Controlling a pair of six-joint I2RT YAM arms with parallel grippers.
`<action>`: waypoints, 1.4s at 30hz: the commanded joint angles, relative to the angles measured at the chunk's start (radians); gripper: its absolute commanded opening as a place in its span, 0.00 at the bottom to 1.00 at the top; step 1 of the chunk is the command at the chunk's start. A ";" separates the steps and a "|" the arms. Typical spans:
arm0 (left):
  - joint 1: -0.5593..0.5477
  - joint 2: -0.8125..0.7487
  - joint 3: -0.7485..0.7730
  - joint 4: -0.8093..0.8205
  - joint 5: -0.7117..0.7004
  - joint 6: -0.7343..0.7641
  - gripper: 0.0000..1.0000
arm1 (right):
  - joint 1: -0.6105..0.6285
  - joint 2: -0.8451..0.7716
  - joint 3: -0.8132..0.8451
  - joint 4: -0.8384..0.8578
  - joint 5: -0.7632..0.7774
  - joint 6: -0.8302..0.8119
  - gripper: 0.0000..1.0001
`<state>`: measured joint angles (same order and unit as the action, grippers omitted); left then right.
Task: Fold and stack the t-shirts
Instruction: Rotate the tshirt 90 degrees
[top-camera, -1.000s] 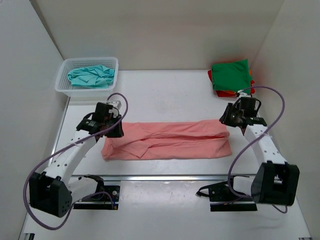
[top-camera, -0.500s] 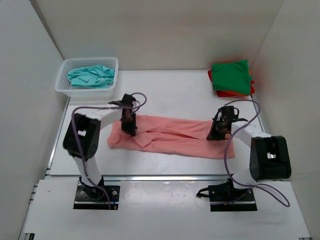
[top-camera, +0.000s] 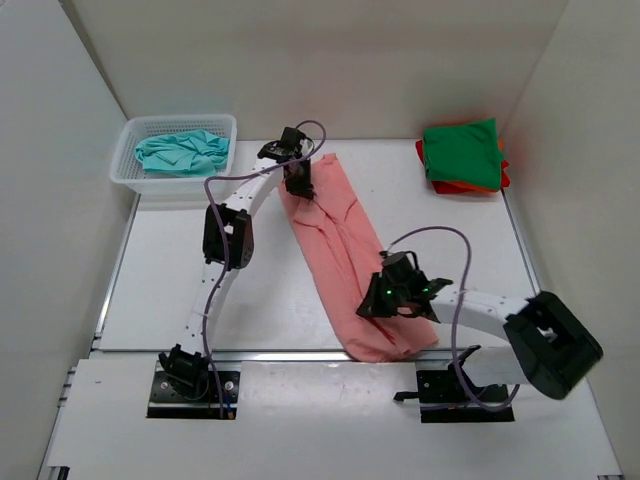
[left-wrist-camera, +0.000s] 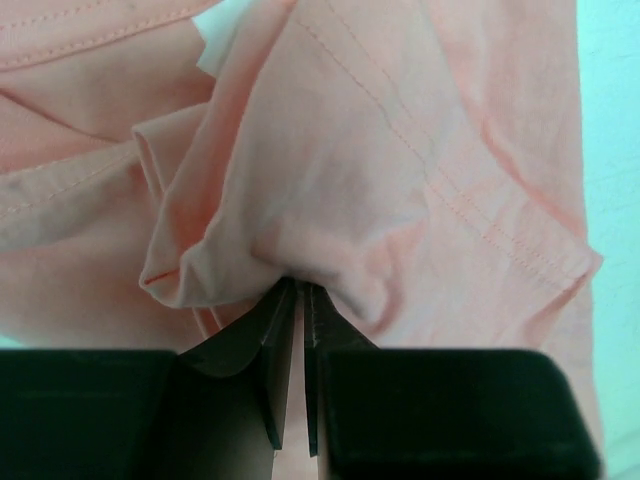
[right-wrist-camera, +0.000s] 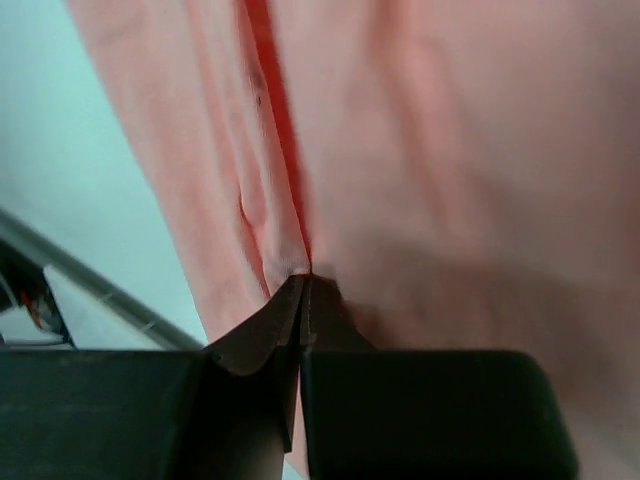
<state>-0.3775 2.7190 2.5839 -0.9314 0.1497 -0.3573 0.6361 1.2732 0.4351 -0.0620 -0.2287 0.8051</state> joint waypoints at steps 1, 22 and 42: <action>0.035 -0.051 -0.179 0.028 -0.010 0.003 0.22 | 0.105 0.127 0.105 0.146 -0.110 -0.025 0.01; 0.141 -0.013 0.078 0.345 0.350 -0.144 0.26 | -0.030 0.572 0.822 -0.090 -0.029 -0.633 0.31; 0.080 0.036 0.015 -0.061 0.151 0.031 0.25 | -0.021 0.376 0.404 -0.148 -0.009 -0.583 0.27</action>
<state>-0.2649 2.6316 2.4481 -0.7792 0.3332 -0.3508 0.6003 1.6661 0.9096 -0.2359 -0.1905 0.1699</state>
